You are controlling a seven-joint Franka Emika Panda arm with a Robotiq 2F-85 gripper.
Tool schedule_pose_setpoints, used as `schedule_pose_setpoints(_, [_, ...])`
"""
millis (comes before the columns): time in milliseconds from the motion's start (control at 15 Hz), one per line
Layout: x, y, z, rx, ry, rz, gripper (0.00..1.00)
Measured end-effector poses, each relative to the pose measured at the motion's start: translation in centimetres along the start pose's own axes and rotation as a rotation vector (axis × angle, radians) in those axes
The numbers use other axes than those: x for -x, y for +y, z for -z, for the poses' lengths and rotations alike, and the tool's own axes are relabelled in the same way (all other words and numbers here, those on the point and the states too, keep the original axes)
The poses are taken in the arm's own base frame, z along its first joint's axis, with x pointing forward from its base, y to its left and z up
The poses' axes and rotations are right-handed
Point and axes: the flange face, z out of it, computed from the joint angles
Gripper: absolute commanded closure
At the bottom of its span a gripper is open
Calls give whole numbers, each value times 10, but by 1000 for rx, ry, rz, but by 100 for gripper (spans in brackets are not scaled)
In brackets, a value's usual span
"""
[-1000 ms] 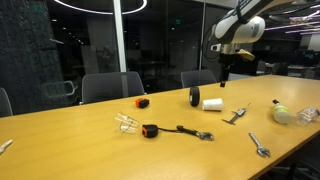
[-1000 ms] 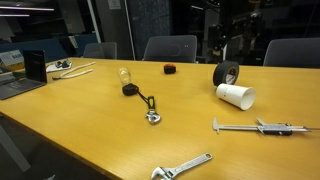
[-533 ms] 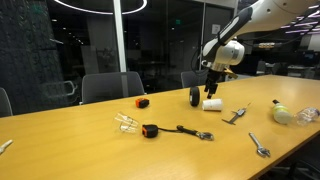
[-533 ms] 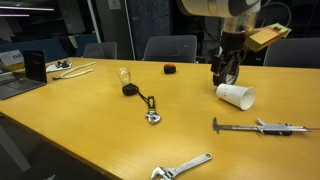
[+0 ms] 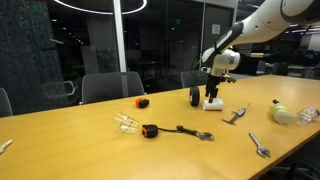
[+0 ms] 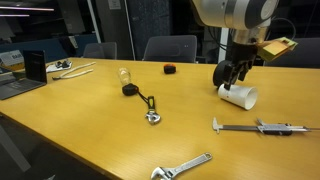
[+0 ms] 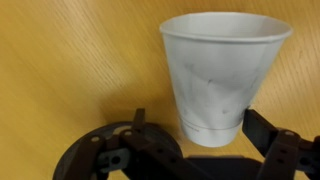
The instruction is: Pick up the white cup, put the clear cup inside the white cup
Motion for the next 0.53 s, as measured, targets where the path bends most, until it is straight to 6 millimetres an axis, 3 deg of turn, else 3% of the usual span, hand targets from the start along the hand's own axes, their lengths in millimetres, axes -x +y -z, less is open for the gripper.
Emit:
schedule_pose_setpoints(333, [13,5,-9,-72,-44,9,0])
schedule_pose_setpoints(400, [14,4,-11,-88,-53,13,25])
schedule_pose_setpoints(533, [14,3,-16,-117,-69,20,34])
